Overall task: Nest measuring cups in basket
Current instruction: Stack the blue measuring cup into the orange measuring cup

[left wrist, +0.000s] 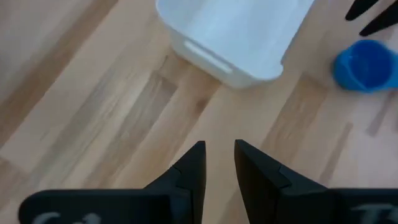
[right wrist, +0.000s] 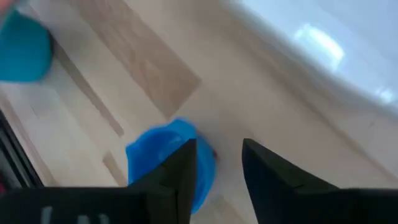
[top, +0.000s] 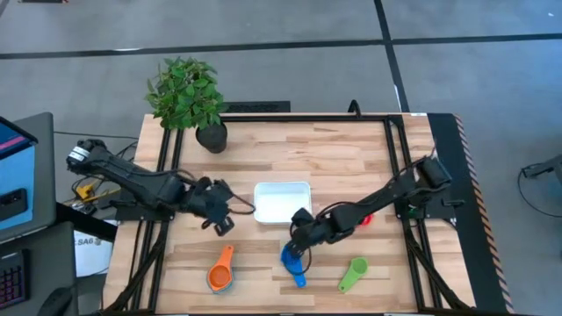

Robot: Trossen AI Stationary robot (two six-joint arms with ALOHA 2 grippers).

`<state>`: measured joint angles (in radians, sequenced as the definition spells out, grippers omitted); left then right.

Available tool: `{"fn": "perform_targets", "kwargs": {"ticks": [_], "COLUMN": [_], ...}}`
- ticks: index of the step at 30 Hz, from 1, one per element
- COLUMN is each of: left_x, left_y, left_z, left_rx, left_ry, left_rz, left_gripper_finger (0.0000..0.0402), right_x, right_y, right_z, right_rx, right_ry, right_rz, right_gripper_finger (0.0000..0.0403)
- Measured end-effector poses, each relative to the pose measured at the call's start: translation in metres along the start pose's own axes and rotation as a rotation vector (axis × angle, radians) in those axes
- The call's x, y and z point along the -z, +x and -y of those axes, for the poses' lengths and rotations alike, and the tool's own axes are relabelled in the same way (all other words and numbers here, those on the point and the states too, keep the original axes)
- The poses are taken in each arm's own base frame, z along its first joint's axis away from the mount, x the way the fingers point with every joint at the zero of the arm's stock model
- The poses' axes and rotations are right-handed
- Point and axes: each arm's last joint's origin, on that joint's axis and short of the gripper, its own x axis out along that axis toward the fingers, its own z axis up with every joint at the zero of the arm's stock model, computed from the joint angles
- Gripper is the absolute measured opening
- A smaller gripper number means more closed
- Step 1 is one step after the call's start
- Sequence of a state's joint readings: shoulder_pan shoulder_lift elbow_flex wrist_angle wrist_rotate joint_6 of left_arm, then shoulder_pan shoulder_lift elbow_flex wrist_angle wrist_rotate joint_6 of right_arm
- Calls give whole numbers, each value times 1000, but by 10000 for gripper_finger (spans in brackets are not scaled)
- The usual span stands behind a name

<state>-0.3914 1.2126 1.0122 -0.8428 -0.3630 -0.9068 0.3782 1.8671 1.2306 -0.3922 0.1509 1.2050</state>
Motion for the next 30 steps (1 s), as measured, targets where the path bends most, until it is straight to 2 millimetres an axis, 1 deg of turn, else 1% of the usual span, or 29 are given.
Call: {"fn": "perform_targets", "kwargs": {"ticks": [4, 6, 8, 10, 11, 13, 15, 18, 20, 23, 26, 28, 30], "left_x": [12, 19, 28, 38, 42, 52, 60, 68, 69, 70, 67, 63, 57], "left_y": [-18, -24, -29, -33, -33, -31, -28, -20, -17, -11, -13, -19, -24], "left_z": [3, 6, 12, 19, 24, 31, 39, 56, 65, 77, 84, 87, 89], "left_rx": [0, 4, 26, 50, 58, 62, 80, 135, 181, 228, 245, 235, 219], "left_ry": [-100, -180, -248, -304, -330, -366, -405, -431, -436, -446, -431, -368, -290], "left_rz": [71, 115, 145, 182, 201, 207, 209, 214, 229, 235, 237, 244, 261], "left_gripper_finger": [73, 73, 73, 73, 73, 73, 73, 73, 73, 73, 73, 73, 73], "right_x": [0, 1, 2, 4, 6, 8, 6, 7, 8, 7, 7, 7, 6], "right_y": [10, 15, 14, 20, 23, 21, 23, 24, 26, 26, 26, 25, 20], "right_z": [-9, -11, -11, -11, -9, -4, -9, -7, -8, -8, -8, -9, -10], "right_rx": [51, 62, 63, 57, 70, 97, 56, 60, 44, 33, 28, 21, 15], "right_ry": [-59, -104, -151, -184, -209, -271, -298, -364, -395, -470, -520, -539, -545], "right_rz": [-43, -55, -80, -100, -119, -149, -138, -160, -160, -161, -166, -165, -159], "right_gripper_finger": [170, 170, 165, 159, 155, 149, 143, 129, 111, 71, 25, 12, 18]}}
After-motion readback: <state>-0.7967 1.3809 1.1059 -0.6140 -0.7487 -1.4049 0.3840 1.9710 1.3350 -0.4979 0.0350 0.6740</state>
